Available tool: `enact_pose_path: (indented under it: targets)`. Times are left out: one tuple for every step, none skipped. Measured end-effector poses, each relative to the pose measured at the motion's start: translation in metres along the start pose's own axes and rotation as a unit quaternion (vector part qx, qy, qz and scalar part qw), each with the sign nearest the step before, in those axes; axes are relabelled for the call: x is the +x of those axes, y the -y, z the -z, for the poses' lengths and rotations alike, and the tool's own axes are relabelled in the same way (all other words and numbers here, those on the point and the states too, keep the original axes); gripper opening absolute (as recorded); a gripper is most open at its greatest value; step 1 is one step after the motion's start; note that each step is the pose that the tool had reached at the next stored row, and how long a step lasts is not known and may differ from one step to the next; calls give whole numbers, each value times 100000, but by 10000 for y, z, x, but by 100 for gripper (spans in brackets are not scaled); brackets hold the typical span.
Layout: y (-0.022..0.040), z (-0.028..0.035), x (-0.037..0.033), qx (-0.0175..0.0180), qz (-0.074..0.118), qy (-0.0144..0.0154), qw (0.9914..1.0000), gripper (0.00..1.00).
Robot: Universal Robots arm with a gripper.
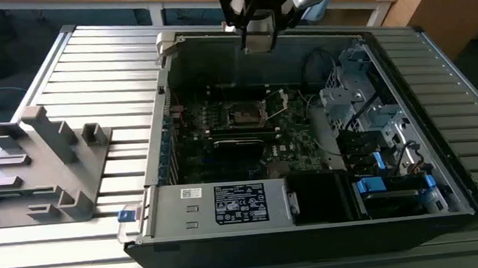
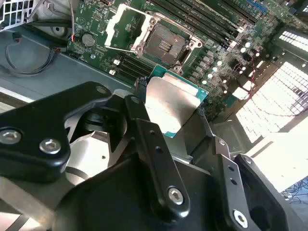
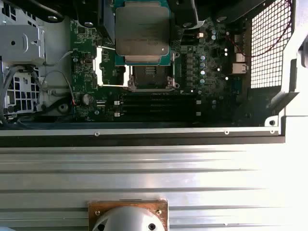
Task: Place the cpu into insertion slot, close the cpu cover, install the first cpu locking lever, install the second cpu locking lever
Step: 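Place the cpu into insertion slot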
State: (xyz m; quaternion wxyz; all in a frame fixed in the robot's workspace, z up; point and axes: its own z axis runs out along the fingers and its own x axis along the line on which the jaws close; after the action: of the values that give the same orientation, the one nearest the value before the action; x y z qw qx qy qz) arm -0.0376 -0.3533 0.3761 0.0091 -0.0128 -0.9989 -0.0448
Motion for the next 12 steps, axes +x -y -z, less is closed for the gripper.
enact_pose_path:
  targets:
    - [0, 0, 0, -4, -2, 0, 100000, 54]
    - [0, 0, 0, -1, -2, 1, 100000, 54]
    - [0, 0, 0, 0, -1, 1, 100000, 54]
    - [0, 0, 0, -3, -2, 0, 100000, 54]
    - [0, -1, 0, 1, -2, -1, 100000, 54]
    - [0, -6, 0, -36, -3, 3, 100000, 54]
    - [1, -13, 0, -84, -6, 5, 100000, 54]
    - [2, -21, 0, -110, -6, 1, 100000, 54]
    - [3, -30, 0, -135, -3, -1, 100000, 54]
    - [3, -35, -1, -132, -1, -6, 100000, 54]
    - [3, -35, -1, -132, 1, -6, 100000, 54]
    - [3, -36, -1, -134, -1, -6, 100000, 54]
